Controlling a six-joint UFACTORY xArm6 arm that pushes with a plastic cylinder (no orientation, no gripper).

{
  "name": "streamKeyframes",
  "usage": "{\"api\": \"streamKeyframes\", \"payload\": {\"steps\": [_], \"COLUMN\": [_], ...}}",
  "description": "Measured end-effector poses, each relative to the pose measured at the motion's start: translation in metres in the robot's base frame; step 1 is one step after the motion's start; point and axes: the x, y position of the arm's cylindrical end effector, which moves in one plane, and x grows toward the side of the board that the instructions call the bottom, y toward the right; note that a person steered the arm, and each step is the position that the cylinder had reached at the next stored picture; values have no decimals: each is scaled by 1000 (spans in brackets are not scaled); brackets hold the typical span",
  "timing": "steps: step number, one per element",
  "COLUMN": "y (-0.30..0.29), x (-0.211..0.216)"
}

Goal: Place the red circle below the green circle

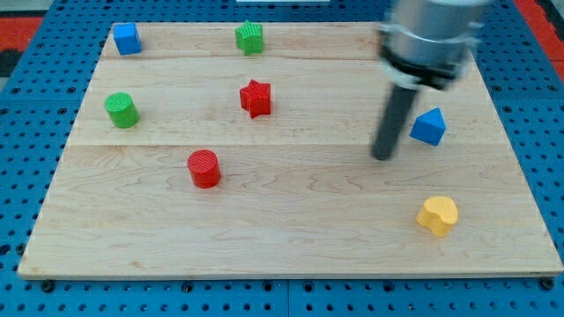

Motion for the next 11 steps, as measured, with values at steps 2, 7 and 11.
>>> {"api": "streamKeyframes", "payload": {"steps": [2, 7, 11], "y": [-176, -289, -221], "x": [34, 4, -106]}}
